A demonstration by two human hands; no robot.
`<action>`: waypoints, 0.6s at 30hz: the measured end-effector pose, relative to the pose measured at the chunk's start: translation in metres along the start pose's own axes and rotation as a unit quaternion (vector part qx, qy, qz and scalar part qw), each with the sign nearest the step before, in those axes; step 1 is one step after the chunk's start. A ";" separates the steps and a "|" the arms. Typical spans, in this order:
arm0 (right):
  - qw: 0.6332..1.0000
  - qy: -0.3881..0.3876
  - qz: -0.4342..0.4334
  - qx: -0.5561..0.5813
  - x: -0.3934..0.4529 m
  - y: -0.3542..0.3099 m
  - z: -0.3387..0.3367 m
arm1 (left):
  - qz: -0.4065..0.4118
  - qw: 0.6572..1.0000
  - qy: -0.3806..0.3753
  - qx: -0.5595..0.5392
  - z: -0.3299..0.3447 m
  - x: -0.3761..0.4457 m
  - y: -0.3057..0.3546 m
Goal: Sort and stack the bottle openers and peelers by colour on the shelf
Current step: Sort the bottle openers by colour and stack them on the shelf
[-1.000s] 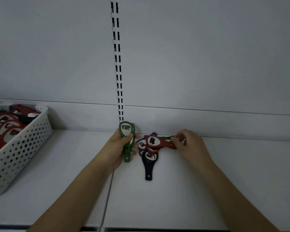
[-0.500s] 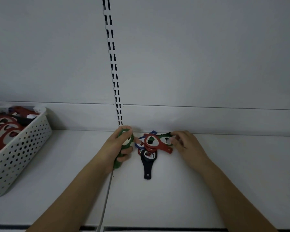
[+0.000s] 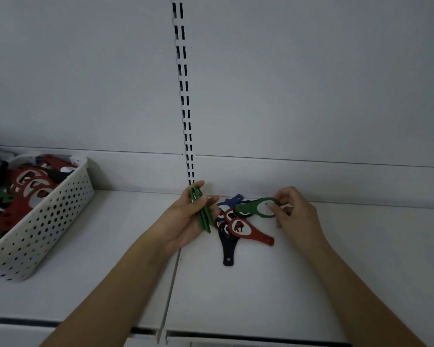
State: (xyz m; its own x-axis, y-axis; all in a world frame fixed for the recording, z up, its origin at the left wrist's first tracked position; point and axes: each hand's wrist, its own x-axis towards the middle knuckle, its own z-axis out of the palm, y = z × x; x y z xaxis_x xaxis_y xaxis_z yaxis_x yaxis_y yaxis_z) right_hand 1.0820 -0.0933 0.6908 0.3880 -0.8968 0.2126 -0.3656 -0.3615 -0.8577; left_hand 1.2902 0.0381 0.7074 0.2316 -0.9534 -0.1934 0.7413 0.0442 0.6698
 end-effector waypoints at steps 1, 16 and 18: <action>1.000 0.018 -0.006 0.017 0.000 -0.002 -0.001 | 0.004 1.000 0.005 -0.010 0.001 -0.001 0.001; 0.979 -0.152 -0.093 0.096 0.006 -0.075 0.032 | -0.052 0.989 0.012 0.139 -0.002 0.001 -0.003; 0.978 -0.177 -0.094 0.056 0.006 -0.075 0.045 | -0.065 0.986 0.018 0.151 -0.001 0.001 -0.003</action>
State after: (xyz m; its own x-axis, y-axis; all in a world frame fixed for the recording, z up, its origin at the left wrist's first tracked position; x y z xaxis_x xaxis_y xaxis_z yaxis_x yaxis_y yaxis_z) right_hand 1.1499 -0.0598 0.7353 0.7154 -0.6654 0.2131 -0.1721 -0.4634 -0.8693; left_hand 1.2891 0.0373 0.7040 0.1728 -0.9340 -0.3126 0.5465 -0.1731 0.8194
